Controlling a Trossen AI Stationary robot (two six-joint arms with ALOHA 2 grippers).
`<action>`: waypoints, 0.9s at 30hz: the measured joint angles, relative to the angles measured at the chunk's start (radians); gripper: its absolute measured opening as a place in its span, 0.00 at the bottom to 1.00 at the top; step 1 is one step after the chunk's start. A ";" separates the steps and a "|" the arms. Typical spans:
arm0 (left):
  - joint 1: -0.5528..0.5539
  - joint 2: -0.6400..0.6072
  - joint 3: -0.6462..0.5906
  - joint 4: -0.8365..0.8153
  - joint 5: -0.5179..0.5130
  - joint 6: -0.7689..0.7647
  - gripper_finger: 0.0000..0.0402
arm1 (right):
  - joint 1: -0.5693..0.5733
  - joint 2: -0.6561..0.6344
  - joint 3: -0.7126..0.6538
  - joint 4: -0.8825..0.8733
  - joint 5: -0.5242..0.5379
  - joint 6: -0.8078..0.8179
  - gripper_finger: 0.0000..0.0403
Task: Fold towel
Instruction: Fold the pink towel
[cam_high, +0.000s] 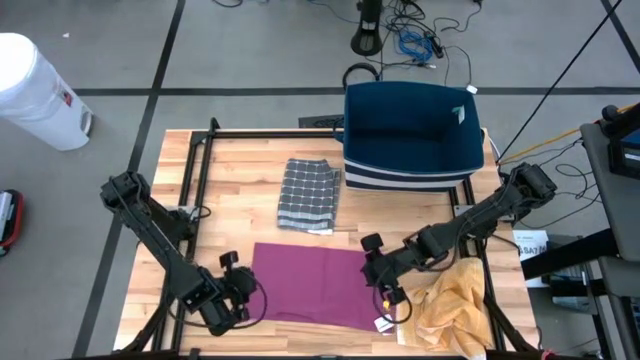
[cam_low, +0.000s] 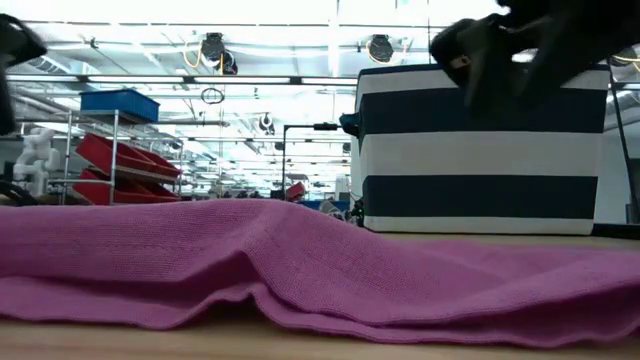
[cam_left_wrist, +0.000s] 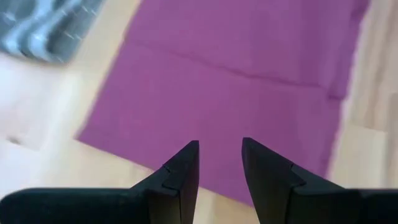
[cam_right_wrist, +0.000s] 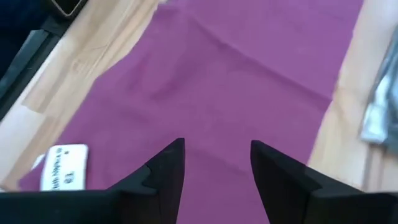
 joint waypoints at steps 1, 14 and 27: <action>-0.009 0.000 0.000 0.013 0.002 -0.025 0.32 | -0.013 0.000 0.000 0.023 -0.003 -0.023 0.42; -0.062 0.057 -0.001 0.115 0.039 -0.194 0.32 | -0.245 0.029 0.001 0.310 -0.245 -0.226 0.42; -0.051 0.153 -0.003 0.096 0.053 -0.131 0.32 | -0.276 0.200 0.001 0.214 -0.350 -0.157 0.42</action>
